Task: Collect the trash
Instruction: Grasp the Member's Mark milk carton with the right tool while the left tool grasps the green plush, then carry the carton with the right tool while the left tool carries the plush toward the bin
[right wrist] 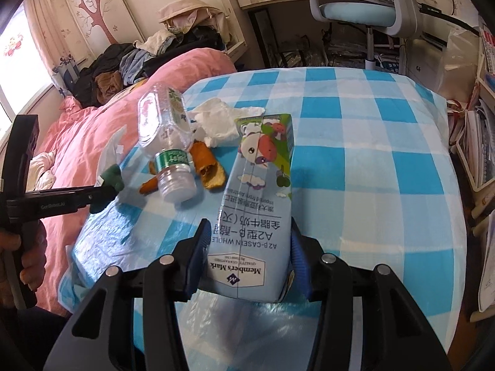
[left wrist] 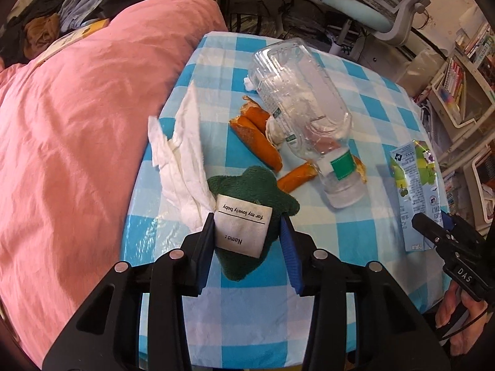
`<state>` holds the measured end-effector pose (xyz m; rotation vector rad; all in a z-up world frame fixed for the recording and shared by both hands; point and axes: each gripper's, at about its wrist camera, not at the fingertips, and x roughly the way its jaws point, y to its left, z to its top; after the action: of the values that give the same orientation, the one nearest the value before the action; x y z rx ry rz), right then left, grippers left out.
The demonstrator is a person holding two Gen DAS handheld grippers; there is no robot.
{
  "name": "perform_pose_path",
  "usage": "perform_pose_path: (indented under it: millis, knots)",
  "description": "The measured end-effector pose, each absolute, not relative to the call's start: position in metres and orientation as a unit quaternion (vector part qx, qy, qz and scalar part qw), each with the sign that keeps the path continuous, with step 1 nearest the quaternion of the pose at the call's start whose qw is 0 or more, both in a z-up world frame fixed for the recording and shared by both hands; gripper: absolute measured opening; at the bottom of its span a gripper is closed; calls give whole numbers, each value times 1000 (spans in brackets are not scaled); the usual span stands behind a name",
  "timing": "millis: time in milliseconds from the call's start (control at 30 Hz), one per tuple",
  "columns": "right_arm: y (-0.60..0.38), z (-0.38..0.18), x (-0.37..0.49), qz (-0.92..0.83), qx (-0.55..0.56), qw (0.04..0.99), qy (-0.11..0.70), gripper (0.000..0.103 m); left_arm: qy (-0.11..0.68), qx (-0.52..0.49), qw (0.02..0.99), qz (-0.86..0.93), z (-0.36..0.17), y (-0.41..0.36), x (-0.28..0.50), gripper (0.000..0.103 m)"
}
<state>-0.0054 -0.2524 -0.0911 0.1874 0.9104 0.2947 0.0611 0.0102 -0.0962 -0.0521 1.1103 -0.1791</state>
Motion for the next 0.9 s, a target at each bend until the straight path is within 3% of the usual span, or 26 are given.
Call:
perform_pose_path:
  millis: [900]
  knots:
    - [-228,-76,-88,229,104,881,401,48,420,-48,891,-167,-43,8,-8,39]
